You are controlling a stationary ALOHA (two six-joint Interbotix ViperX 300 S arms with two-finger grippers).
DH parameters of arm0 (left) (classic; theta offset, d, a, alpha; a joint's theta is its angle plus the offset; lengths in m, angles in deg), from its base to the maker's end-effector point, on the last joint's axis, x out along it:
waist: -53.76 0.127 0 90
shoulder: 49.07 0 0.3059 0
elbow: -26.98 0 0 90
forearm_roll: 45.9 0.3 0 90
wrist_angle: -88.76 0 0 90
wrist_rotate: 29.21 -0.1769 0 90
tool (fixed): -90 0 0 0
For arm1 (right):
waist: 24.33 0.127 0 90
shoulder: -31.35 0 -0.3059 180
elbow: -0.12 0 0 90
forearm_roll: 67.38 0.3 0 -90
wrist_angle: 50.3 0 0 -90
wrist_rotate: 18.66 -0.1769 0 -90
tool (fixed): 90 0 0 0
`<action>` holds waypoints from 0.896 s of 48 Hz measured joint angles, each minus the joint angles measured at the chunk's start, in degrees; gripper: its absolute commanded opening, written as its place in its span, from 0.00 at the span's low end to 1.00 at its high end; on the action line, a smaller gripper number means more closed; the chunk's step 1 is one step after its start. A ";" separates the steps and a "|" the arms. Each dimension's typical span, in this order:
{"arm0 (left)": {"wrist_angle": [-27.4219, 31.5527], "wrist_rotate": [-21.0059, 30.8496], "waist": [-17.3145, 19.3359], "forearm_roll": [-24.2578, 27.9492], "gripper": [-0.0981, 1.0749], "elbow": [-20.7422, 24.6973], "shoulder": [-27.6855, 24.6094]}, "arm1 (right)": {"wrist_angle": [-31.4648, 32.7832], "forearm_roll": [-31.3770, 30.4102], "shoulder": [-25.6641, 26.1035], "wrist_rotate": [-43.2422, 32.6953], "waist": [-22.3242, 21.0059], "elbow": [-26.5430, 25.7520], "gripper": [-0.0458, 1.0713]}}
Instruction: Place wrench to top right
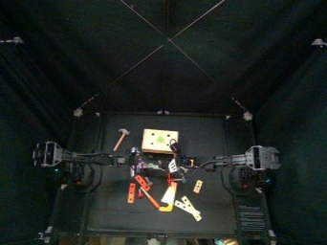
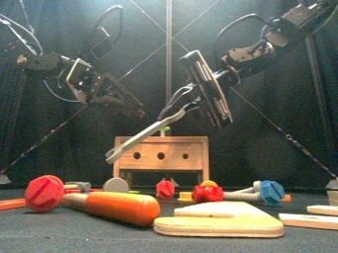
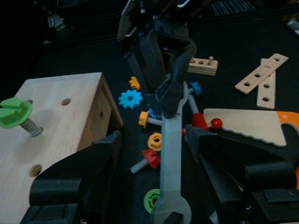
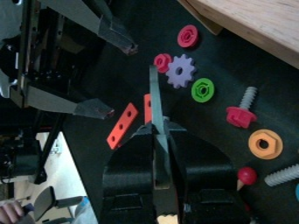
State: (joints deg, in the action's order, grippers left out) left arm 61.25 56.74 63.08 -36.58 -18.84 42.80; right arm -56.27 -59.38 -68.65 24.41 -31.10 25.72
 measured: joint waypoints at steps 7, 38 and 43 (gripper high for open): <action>-0.97 0.18 0.18 -0.09 0.88 -0.26 0.26 | -0.18 -0.53 2.72 0.09 -0.26 2.55 0.37; -6.94 0.09 2.11 -5.54 0.88 -7.21 7.47 | -16.70 3.43 28.13 0.70 -5.01 27.25 0.36; -6.94 0.00 2.11 -5.54 0.88 -7.47 7.47 | -17.31 3.34 32.70 0.79 -7.47 30.06 0.36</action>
State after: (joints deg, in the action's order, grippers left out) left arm 54.31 56.74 65.19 -42.12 -26.31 50.27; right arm -73.59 -56.05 -35.95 25.20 -38.57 55.78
